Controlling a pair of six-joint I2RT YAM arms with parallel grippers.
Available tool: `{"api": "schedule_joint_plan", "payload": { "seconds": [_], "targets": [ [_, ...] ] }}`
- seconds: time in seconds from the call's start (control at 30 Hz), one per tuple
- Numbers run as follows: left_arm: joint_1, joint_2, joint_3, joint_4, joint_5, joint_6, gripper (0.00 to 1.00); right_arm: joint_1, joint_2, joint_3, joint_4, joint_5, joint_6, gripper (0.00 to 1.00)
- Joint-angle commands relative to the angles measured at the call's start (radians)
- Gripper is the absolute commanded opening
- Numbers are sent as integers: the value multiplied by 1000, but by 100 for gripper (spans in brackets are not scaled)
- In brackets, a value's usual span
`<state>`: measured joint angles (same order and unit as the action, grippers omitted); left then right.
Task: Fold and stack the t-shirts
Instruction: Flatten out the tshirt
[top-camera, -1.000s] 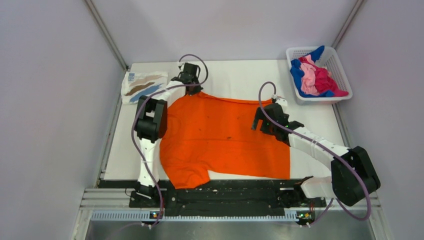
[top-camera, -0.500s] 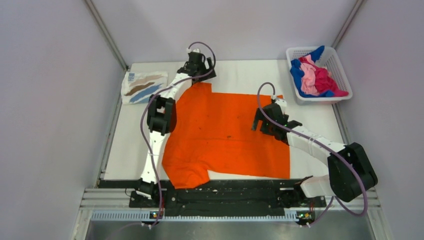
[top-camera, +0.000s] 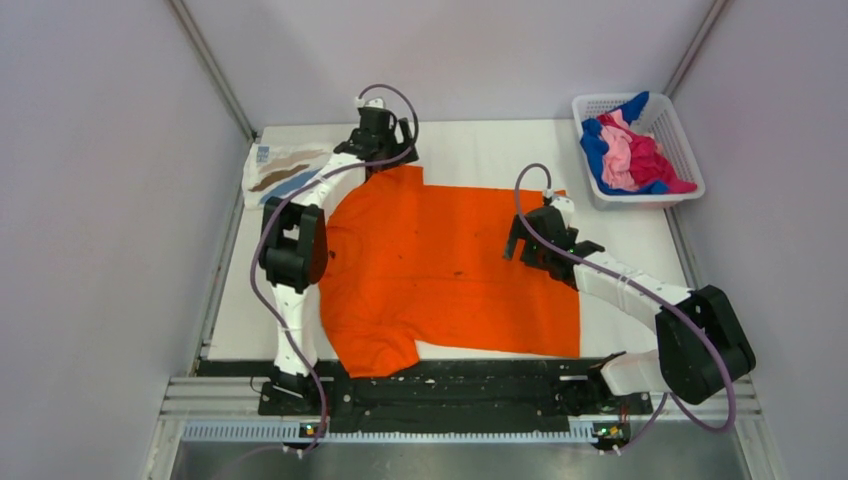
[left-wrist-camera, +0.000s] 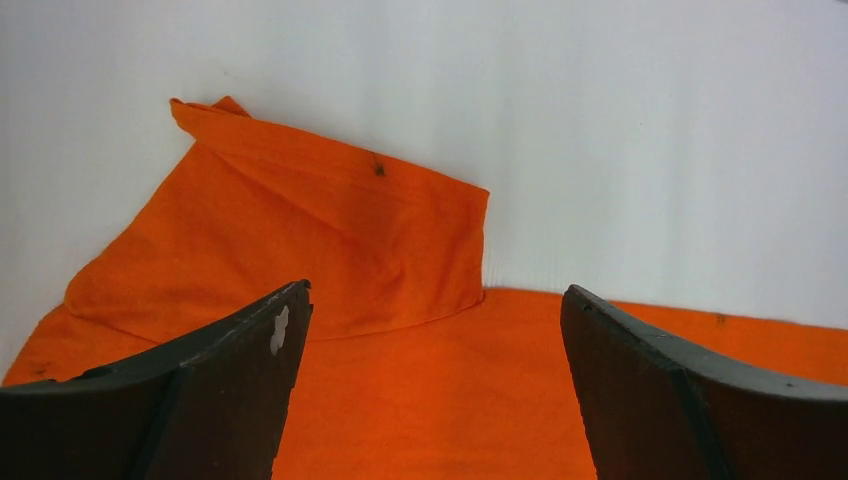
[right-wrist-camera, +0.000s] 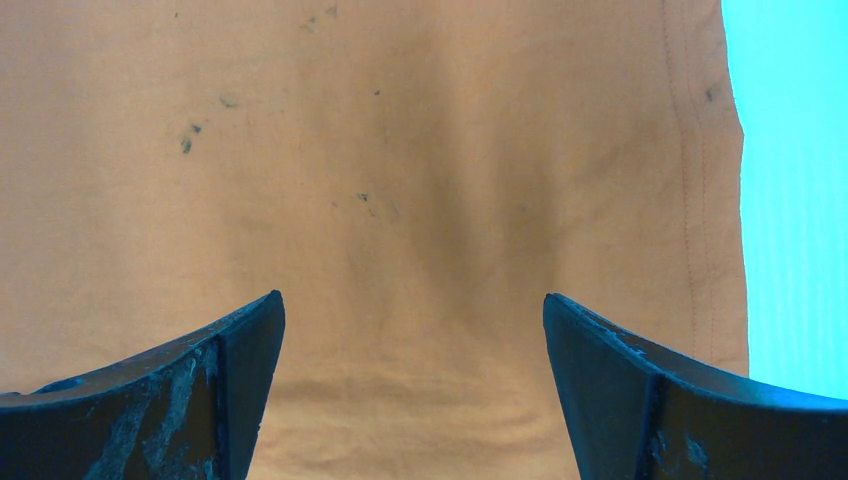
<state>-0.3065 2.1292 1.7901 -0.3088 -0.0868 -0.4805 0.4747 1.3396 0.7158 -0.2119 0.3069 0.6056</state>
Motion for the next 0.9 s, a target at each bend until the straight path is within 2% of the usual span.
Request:
{"api": "schedule_joint_plan", "payload": {
  "seconds": [0.0, 0.1, 0.37, 0.67, 0.87],
  "targets": [
    [17, 16, -26, 58, -9, -53, 99, -8, -41, 17, 19, 27, 4, 99],
    [37, 65, 2, 76, 35, -91, 99, -8, -49, 9, 14, 33, 2, 99],
    [67, 186, 121, 124, 50, -116, 99, -12, -65, -6, 0, 84, 0, 99],
    [113, 357, 331, 158, 198, -175, 99, -38, -112, -28, -4, 101, -1, 99],
    [113, 391, 423, 237, 230, -212, 99, -47, -88, -27, 4, 96, -5, 99]
  ]
}}
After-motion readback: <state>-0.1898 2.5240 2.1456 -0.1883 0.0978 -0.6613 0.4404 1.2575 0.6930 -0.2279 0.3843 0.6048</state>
